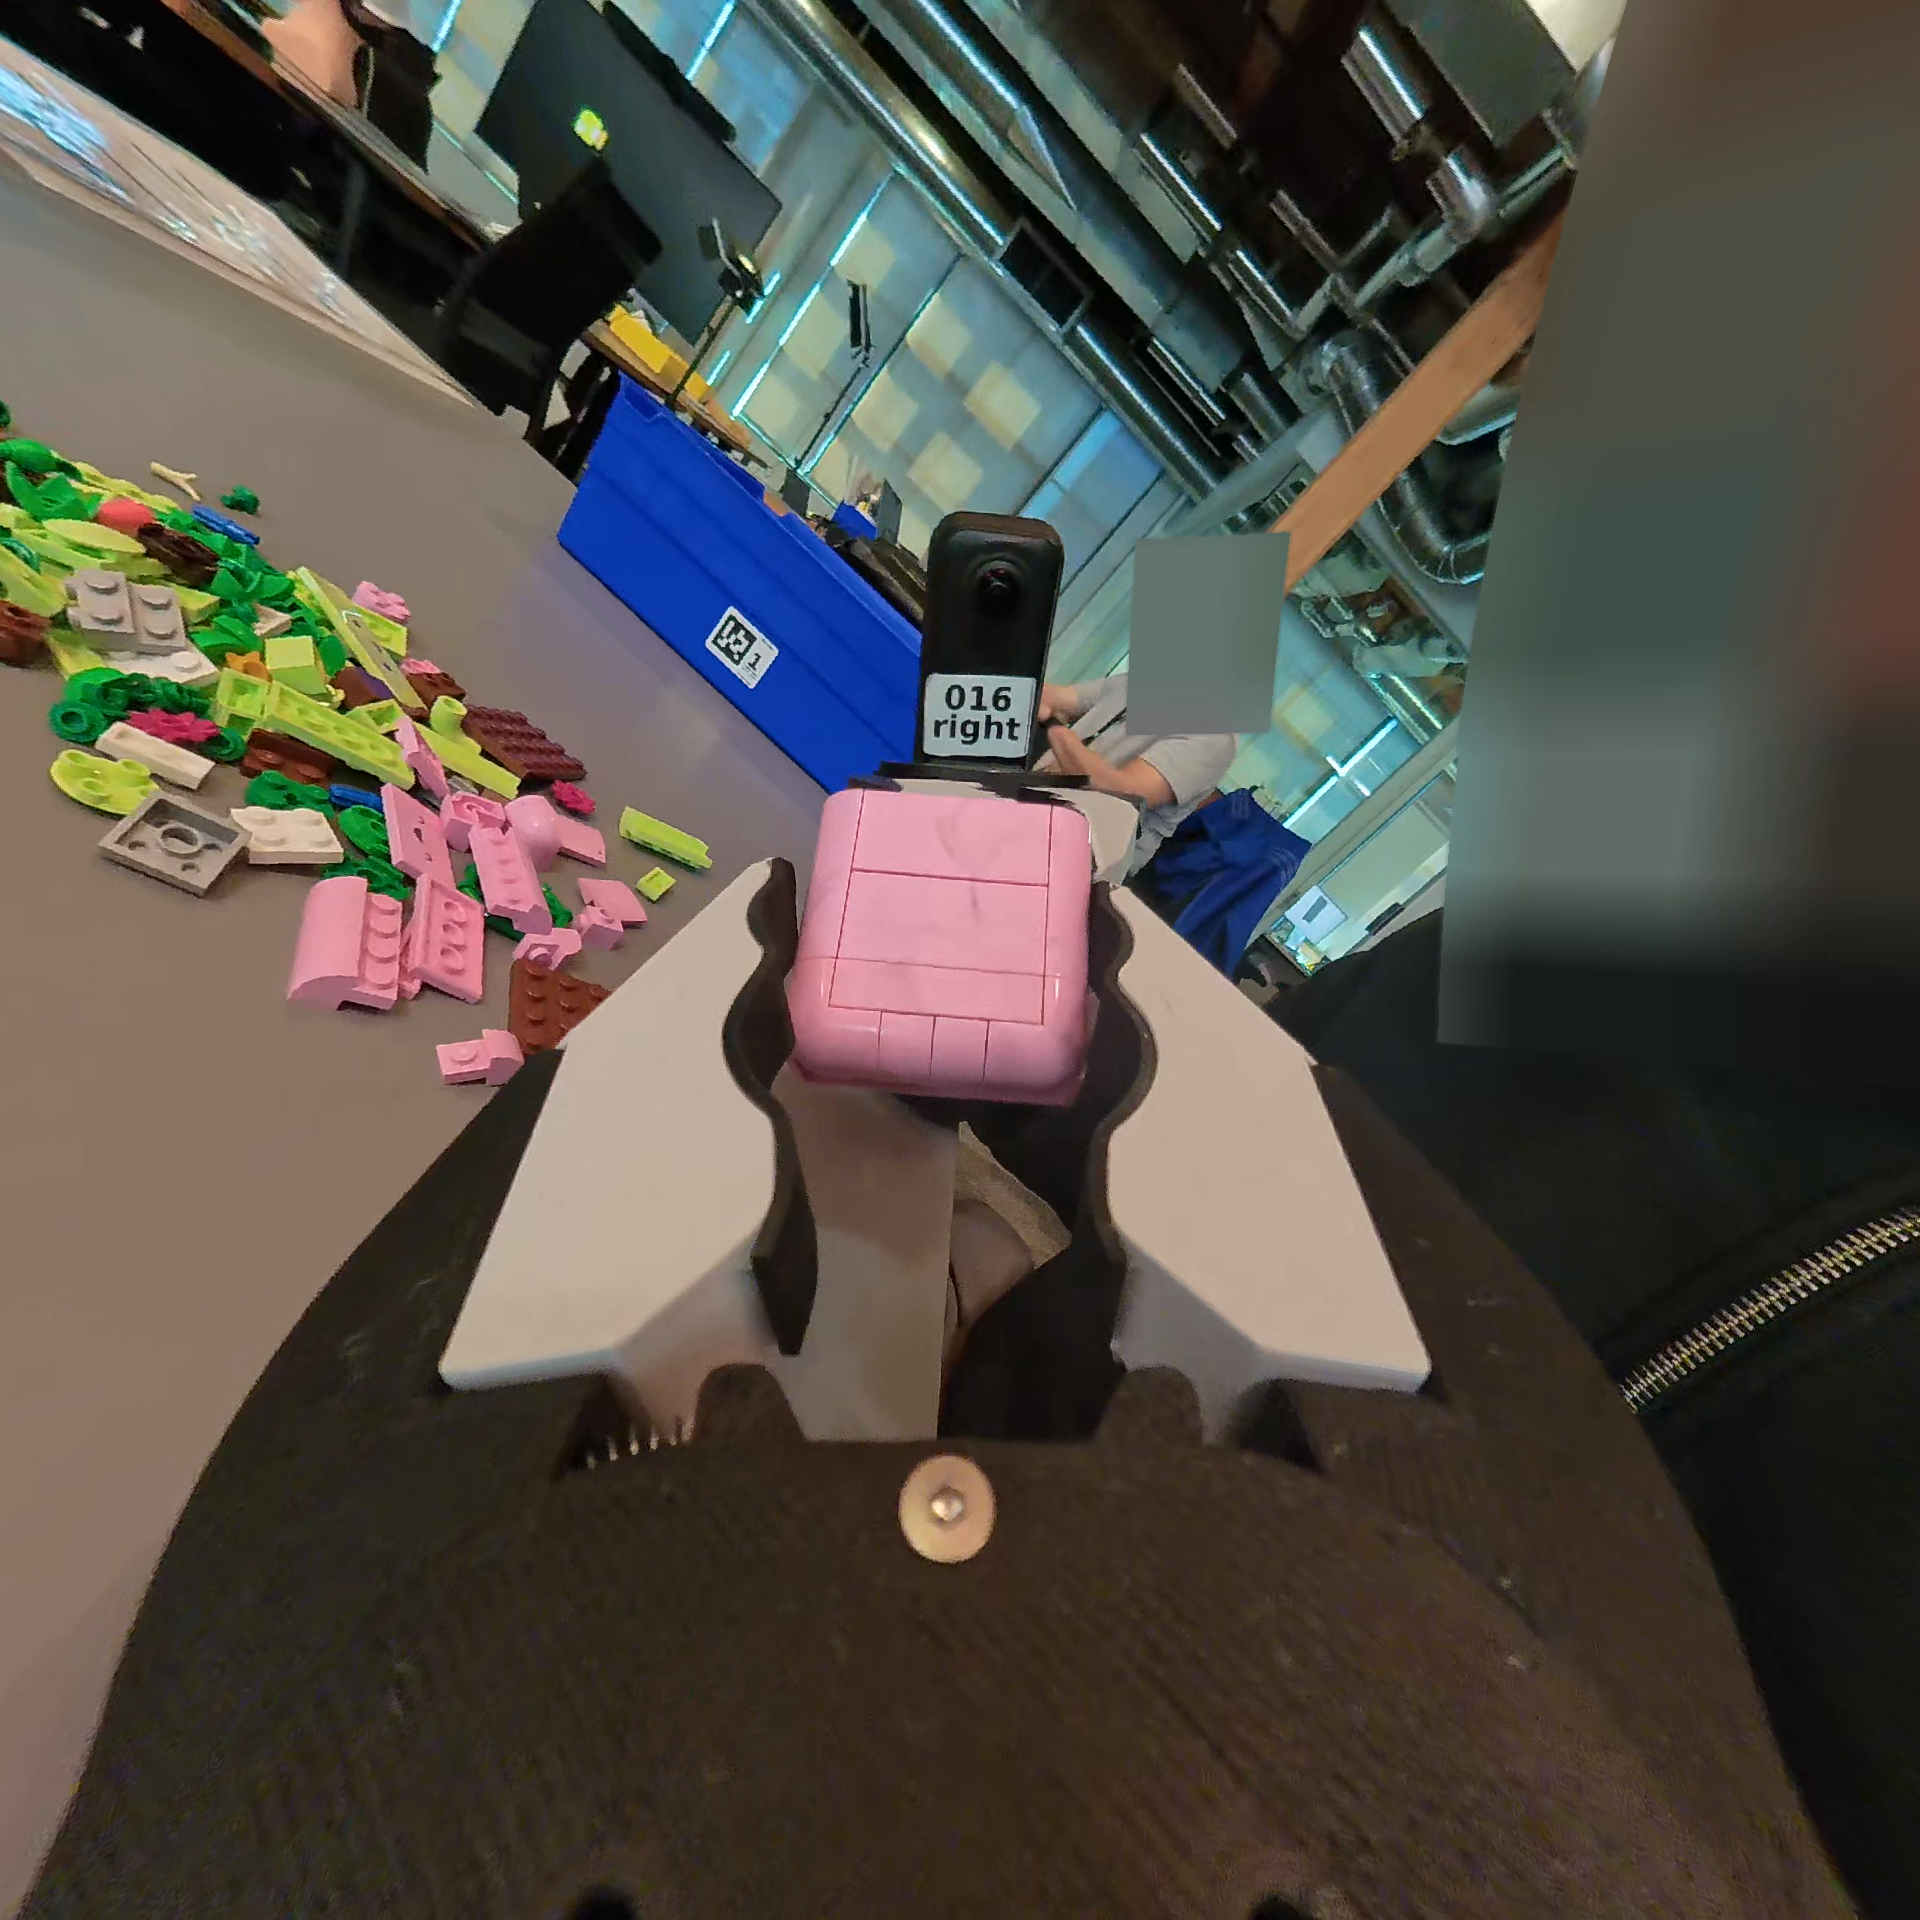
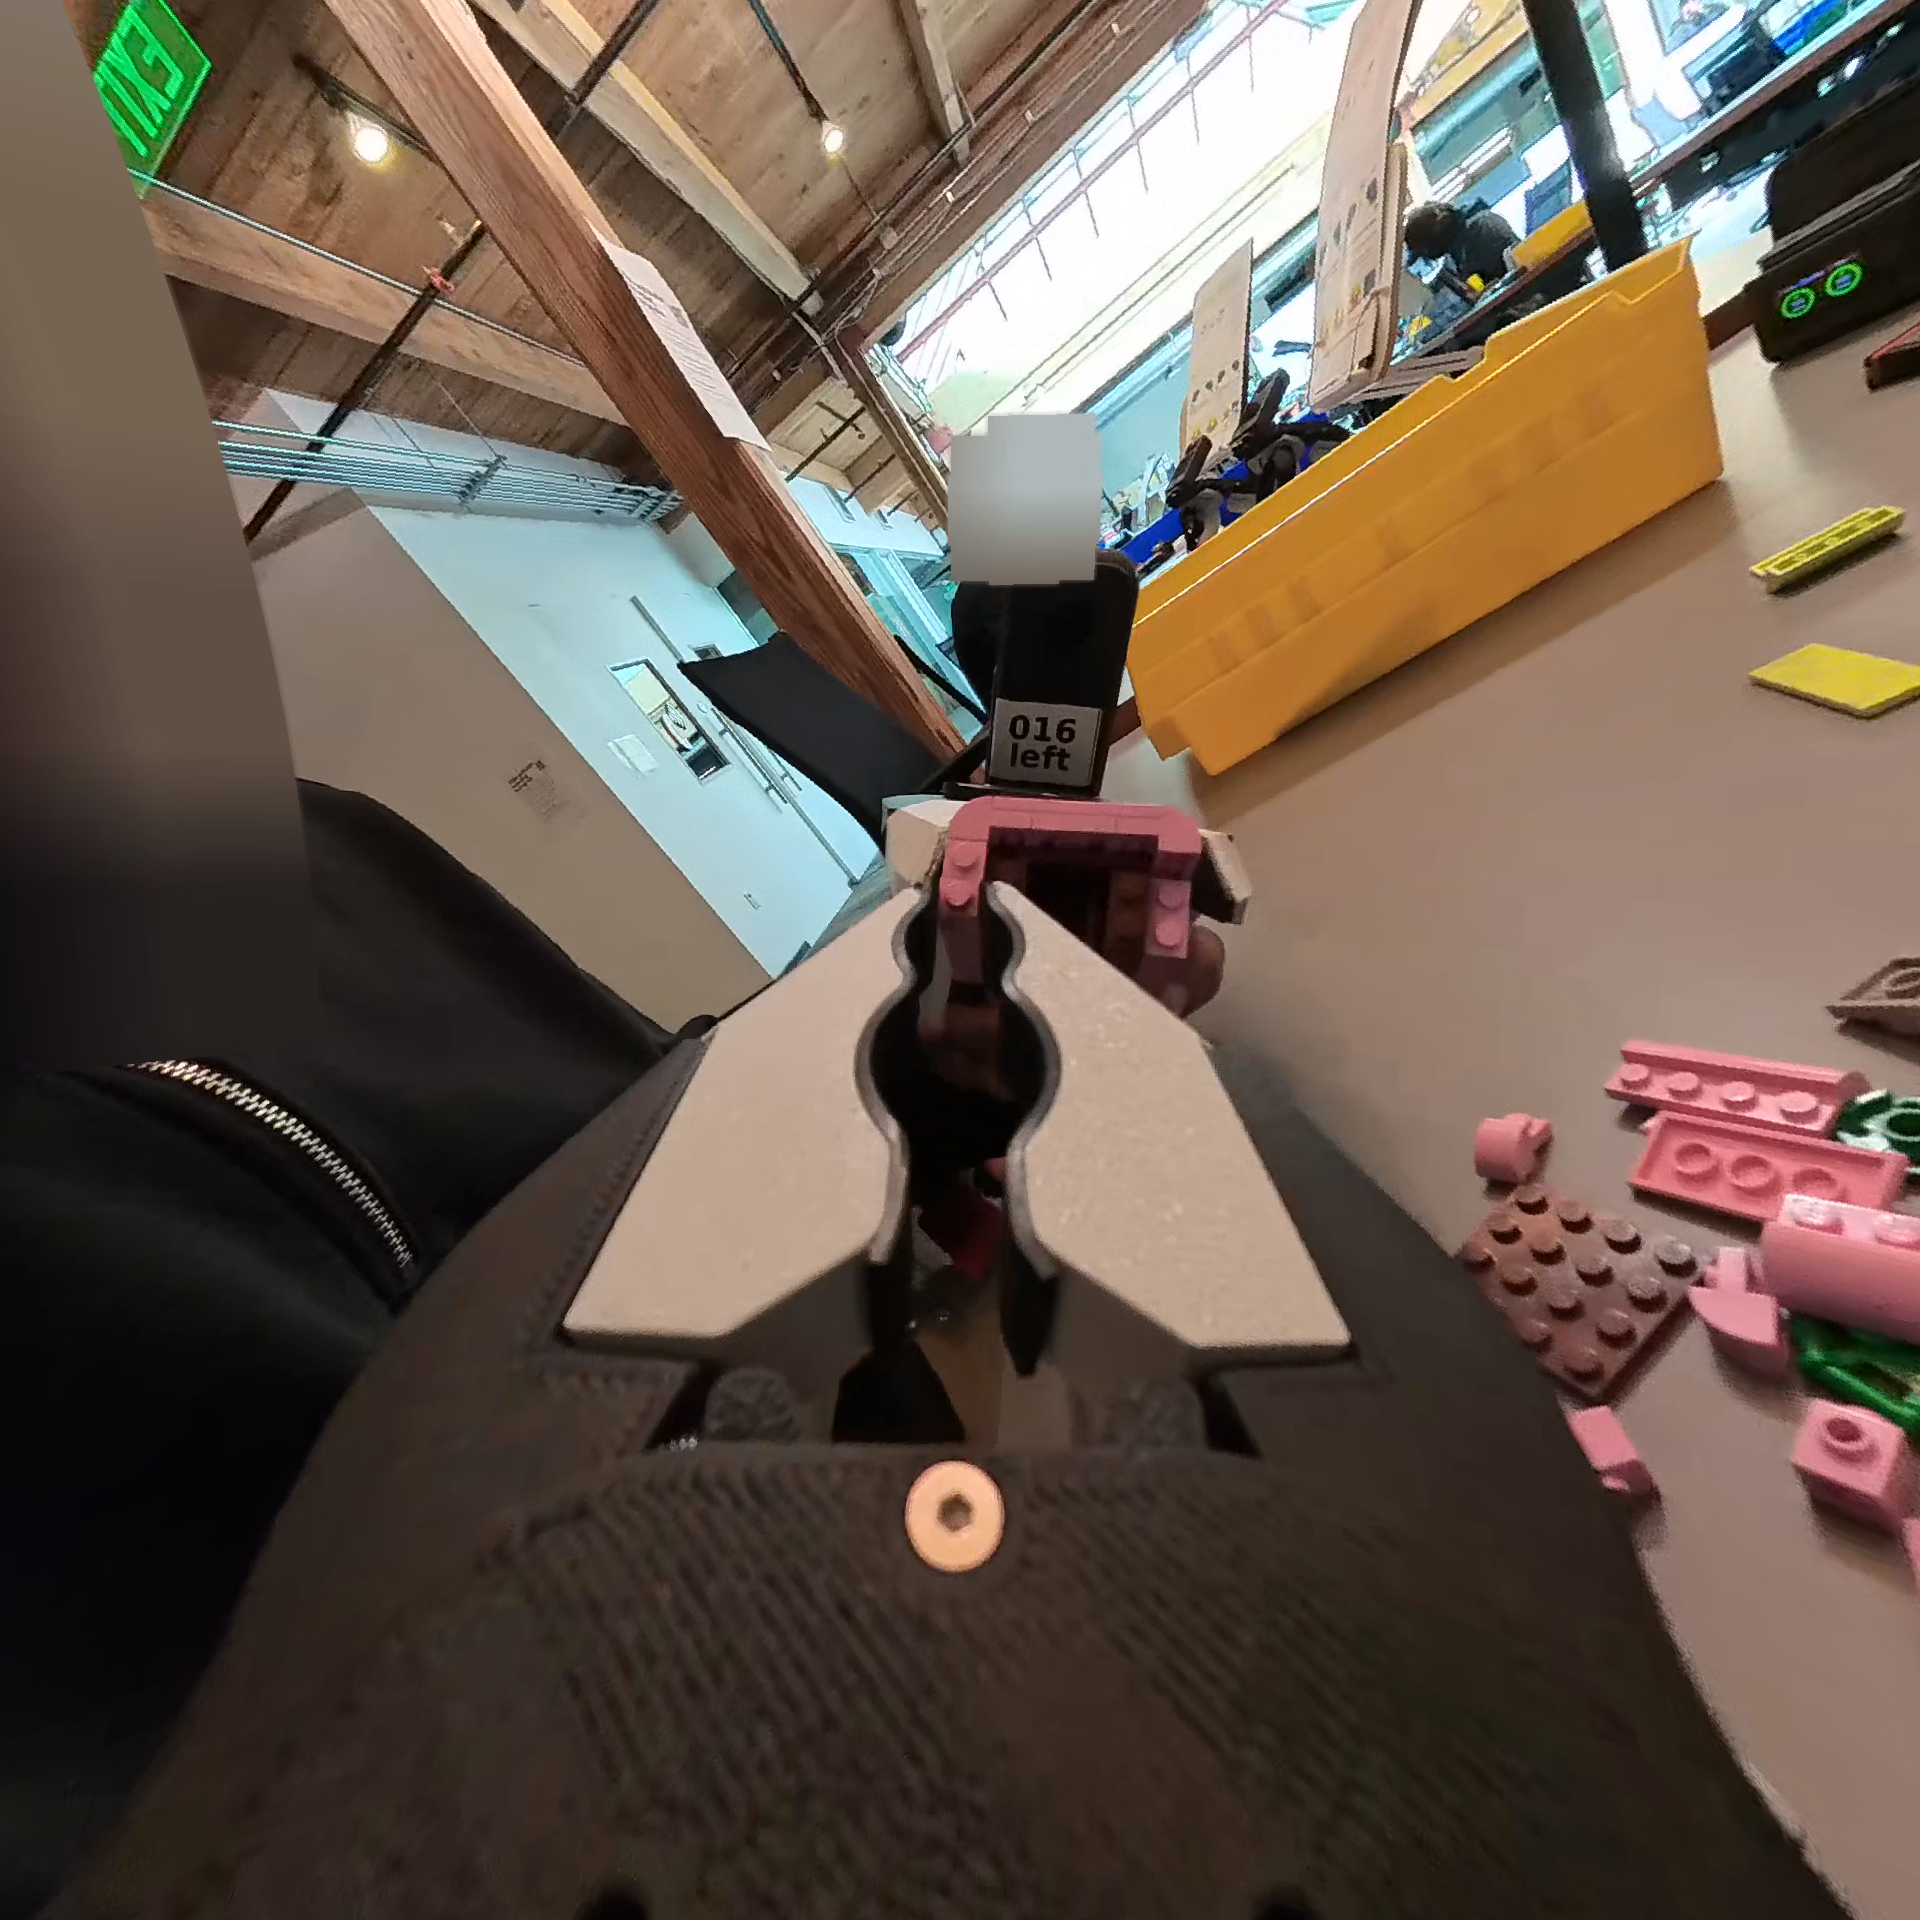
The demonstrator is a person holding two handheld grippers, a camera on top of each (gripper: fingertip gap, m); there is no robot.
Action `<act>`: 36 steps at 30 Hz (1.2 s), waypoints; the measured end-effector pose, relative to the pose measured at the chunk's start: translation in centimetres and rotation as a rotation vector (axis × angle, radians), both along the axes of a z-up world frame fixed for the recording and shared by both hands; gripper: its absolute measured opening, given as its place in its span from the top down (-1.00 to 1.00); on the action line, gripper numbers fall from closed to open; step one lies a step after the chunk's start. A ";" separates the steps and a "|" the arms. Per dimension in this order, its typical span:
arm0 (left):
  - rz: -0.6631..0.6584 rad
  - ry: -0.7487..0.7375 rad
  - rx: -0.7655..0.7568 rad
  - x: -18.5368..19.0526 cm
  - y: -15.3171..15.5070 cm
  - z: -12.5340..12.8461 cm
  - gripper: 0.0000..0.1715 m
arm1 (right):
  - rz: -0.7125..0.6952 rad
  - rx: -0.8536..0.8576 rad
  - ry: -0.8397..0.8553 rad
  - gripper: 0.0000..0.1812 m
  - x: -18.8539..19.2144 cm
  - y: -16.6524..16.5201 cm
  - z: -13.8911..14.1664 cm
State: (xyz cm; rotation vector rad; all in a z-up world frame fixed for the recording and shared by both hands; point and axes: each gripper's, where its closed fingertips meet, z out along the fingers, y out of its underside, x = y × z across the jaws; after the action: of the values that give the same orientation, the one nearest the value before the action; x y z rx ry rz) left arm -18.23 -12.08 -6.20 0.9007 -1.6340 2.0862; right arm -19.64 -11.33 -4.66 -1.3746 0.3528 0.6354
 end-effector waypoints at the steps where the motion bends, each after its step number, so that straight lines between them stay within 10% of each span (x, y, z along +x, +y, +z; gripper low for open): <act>1: -0.005 0.000 -0.001 -0.1 0.0 0.0 0.38 | 0.005 0.001 0.006 0.95 0.0 0.0 0.0; 25: -0.022 0.007 0.152 -0.5 -1.0 -1.6 0.37 | -0.082 -0.135 -0.136 0.96 0.4 0.1 -0.5; 30: 0.006 0.028 0.156 -0.5 -0.5 -1.8 0.37 | -0.237 0.170 0.045 0.96 4.6 -5.3 4.4; 36: 0.042 0.023 0.200 0.4 0.1 -2.2 0.37 | -0.288 -0.387 -0.122 0.95 5.3 -4.0 -3.1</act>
State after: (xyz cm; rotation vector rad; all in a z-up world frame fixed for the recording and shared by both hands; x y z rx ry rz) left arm -17.78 -11.96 -8.37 1.0263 -1.8520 1.9561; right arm -14.31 -15.29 -7.77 -1.6821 0.5850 0.2484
